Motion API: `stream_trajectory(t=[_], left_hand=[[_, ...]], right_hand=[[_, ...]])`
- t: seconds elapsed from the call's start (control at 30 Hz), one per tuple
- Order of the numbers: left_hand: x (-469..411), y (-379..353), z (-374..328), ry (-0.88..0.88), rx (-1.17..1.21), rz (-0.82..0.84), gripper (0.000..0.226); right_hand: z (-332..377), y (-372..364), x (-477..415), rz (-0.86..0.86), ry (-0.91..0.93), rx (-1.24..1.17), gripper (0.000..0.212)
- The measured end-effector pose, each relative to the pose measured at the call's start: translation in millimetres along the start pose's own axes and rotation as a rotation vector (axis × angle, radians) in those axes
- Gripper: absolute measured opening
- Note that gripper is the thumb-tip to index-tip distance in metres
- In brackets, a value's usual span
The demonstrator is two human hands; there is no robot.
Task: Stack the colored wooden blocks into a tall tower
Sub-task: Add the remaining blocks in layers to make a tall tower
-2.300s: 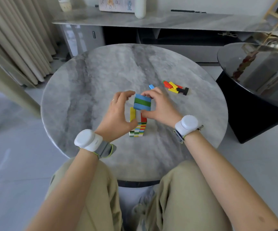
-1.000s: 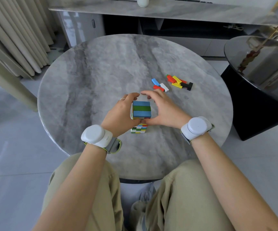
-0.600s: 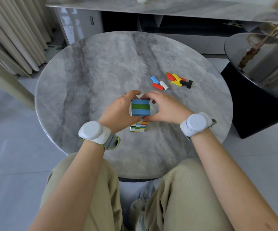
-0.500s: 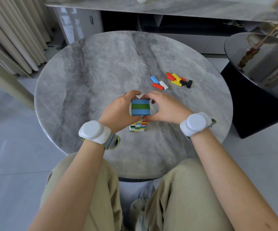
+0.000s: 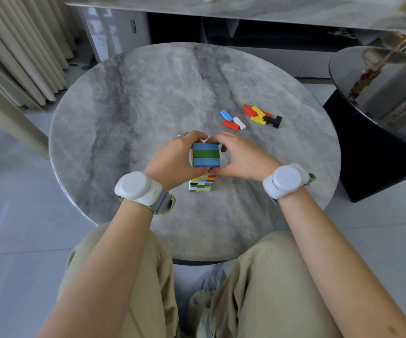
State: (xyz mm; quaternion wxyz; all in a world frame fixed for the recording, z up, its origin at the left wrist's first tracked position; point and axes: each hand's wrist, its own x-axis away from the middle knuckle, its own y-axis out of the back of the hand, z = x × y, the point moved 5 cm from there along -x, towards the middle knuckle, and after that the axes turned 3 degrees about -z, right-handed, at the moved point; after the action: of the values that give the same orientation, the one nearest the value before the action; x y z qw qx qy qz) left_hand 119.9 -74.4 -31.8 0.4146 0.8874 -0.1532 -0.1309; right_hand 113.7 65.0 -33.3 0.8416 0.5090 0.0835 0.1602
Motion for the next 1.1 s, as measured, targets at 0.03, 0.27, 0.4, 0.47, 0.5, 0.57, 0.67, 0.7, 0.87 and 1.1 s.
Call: stream_trajectory(t=[0.03,0.27,0.4,0.47,0.5,0.57,0.67,0.7,0.87,1.1], left_hand=[[0.0,0.2,-0.2,-0.002,-0.002,0.002,0.066],[-0.1,-0.2,-0.6,0.018,-0.052,0.024,0.069],[-1.2,-0.3,-0.2,0.023,-0.052,0.027,0.069],[-1.9,-0.6,0.2,0.022,-0.055,0.028,0.069],[-2.4,-0.9,0.5,0.021,-0.056,0.027,0.069],[-3.2,-1.5,1.0,0.026,-0.053,0.023,0.069],[-3.8,-2.3,1.1,0.024,-0.043,0.022,0.070],[-3.9,-2.3,1.0,0.023,-0.040,0.023,0.070],[-3.1,0.6,1.4,0.020,-0.020,0.029,0.076],[-2.9,3.2,-0.7,0.006,-0.017,0.015,0.068]], right_hand=[[0.3,-0.2,0.0,0.002,-0.001,-0.002,0.062],[-1.2,-2.4,-1.4,0.026,-0.037,0.016,0.062],[-1.4,-2.2,-2.3,0.031,-0.041,0.016,0.061],[-1.7,-2.9,-3.0,0.034,-0.041,0.009,0.061],[-1.7,-3.1,-3.3,0.034,-0.038,0.007,0.061],[-1.9,-3.6,-4.0,0.034,-0.037,-0.001,0.062],[-2.5,-3.8,-4.0,0.033,-0.042,-0.007,0.062],[-2.3,-3.7,-3.8,0.032,-0.043,-0.009,0.062],[-1.0,-2.2,-1.5,0.030,-0.030,-0.022,0.067],[-1.3,-2.1,-0.6,0.026,-0.051,-0.020,0.061]])
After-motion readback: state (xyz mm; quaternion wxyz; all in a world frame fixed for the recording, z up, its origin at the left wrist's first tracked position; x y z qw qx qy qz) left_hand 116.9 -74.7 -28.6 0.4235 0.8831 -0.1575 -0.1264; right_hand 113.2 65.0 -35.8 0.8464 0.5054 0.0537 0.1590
